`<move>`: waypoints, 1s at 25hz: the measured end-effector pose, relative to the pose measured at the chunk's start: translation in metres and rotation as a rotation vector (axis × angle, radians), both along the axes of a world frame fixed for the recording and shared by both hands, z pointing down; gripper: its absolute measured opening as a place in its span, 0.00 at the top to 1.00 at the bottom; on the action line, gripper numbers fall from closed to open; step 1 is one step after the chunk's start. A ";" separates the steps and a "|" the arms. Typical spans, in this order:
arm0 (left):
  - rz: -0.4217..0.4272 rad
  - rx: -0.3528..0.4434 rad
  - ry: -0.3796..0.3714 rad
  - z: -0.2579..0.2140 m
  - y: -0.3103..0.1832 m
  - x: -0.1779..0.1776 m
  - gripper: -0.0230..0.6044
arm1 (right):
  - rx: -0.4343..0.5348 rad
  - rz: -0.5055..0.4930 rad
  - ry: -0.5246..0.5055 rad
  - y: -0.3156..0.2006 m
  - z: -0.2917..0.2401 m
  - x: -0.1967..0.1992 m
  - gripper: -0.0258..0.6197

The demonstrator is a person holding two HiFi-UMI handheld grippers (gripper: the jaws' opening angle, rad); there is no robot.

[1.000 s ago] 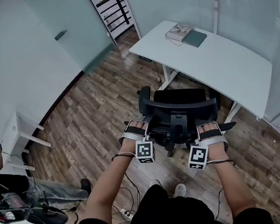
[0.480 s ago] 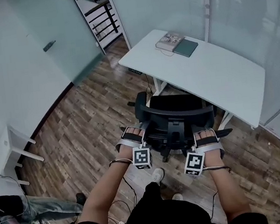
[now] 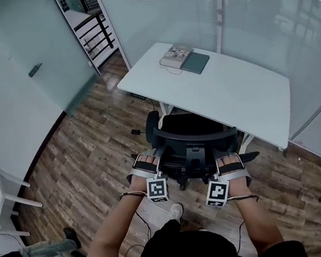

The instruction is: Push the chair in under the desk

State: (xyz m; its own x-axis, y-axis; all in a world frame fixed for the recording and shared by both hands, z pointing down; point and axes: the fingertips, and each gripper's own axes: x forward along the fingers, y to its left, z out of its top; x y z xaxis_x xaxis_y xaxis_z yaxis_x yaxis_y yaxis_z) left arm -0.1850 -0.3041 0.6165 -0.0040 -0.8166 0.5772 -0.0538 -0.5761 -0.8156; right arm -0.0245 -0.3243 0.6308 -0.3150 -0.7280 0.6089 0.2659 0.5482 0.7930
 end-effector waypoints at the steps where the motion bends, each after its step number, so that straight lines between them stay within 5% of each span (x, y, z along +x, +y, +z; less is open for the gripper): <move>1: 0.007 -0.002 0.001 0.001 -0.005 -0.001 0.20 | -0.004 0.009 0.001 -0.003 0.001 -0.001 0.26; 25: 0.204 0.013 -0.007 0.005 -0.097 -0.015 0.20 | 0.015 0.231 -0.015 -0.068 0.003 -0.012 0.26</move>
State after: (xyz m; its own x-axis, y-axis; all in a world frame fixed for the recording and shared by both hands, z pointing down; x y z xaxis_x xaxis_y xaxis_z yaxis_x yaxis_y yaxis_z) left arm -0.1995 -0.4007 0.6211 0.1584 -0.8081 0.5673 0.0688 -0.5642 -0.8228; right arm -0.0362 -0.3918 0.6342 -0.1479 -0.7906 0.5942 0.1233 0.5814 0.8042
